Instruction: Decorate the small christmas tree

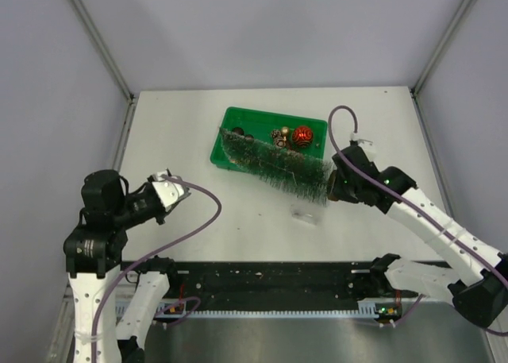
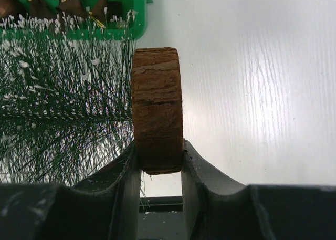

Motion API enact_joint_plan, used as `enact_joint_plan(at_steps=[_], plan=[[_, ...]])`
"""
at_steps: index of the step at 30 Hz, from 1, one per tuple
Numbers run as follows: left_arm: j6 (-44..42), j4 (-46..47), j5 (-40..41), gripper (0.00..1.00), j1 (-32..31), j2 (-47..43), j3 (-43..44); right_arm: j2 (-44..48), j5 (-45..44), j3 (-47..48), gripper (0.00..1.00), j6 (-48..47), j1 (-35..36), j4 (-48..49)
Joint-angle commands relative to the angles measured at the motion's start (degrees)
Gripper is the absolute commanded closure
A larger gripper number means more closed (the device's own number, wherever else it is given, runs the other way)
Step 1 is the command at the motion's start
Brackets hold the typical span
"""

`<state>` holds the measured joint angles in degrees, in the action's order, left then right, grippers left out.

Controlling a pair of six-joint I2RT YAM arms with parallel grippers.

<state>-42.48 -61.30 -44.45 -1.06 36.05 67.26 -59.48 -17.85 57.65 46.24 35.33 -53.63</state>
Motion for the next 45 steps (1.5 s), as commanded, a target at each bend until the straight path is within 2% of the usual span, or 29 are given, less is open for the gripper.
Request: enact_joint_plan(at_steps=[1, 5, 7, 11, 12, 13, 16, 18, 19, 20, 22, 26, 31, 37, 41, 45], plan=[[-5.5, 0.2, -0.6, 0.83, 0.3, 0.9, 3.0, -2.6, -9.4, 5.0, 1.0, -4.4, 6.8, 0.4], [-4.4, 1.4, 0.2, 0.85, 0.4, 2.5, 1.0, -3.4, -11.3, 5.7, 1.0, -3.6, 7.6, -1.0], [-9.1, -1.7, 0.6, 0.8, 0.3, 2.8, -4.3, -2.4, -12.2, 5.8, 1.0, -3.5, 7.6, -1.1], [-13.2, -2.2, 2.7, 0.74, 0.3, 3.0, -15.7, -1.3, -13.5, 6.2, 1.0, -3.2, 7.6, -1.9], [-14.5, -3.5, 1.6, 0.61, 0.2, 3.3, -17.1, -1.2, -13.7, 6.2, 1.0, -2.9, 7.6, -2.0], [-16.6, -4.2, 0.1, 0.36, 0.3, 3.6, -18.4, -1.2, -13.7, 6.1, 1.0, -2.6, 7.6, -2.0], [-17.4, -4.0, -1.7, 0.14, -0.6, 5.6, -20.3, -1.3, -13.3, 5.2, 1.0, -1.7, 7.6, -2.0], [-17.0, -3.1, -1.2, 0.1, -2.2, 8.1, -20.9, -1.3, -13.2, 4.5, 1.0, -1.2, 7.6, -2.0], [-17.1, -3.0, -0.9, 0.04, -2.9, 9.3, -21.1, -1.2, -13.3, 4.1, 1.0, -0.9, 7.6, -1.9], [-17.4, -3.0, -0.6, 0.01, -4.0, 10.6, -21.2, -1.1, -13.3, 3.7, 1.0, -0.5, 7.6, -1.9], [-16.1, -1.6, 1.0, 0.01, -7.9, 12.9, -21.9, -0.7, -13.6, 3.0, 1.0, 0.1, 7.6, -1.7], [-8.3, 7.0, 10.6, 0.01, -20.7, 14.9, -25.4, -0.4, -14.1, 2.4, 1.0, 1.0, 7.6, -1.7], [-1.5, 15.3, 16.7, 0.01, -28.6, 19.4, -29.0, -0.3, -14.5, 1.9, 1.0, 1.7, 7.6, -1.7], [3.0, 19.1, 18.7, 0.01, -32.8, 29.0, -28.8, -0.5, -15.5, 1.3, 1.0, 2.1, 7.6, -2.2], [2.2, 21.1, 21.4, 0.01, -34.6, 29.7, -27.2, -0.6, -16.3, 1.2, 1.0, 2.4, 7.6, -2.4], [6.6, 18.0, 21.3, 0.01, -34.5, 29.8, -23.1, -1.0, -18.0, 1.9, 1.0, 2.7, 7.5, -3.5]])
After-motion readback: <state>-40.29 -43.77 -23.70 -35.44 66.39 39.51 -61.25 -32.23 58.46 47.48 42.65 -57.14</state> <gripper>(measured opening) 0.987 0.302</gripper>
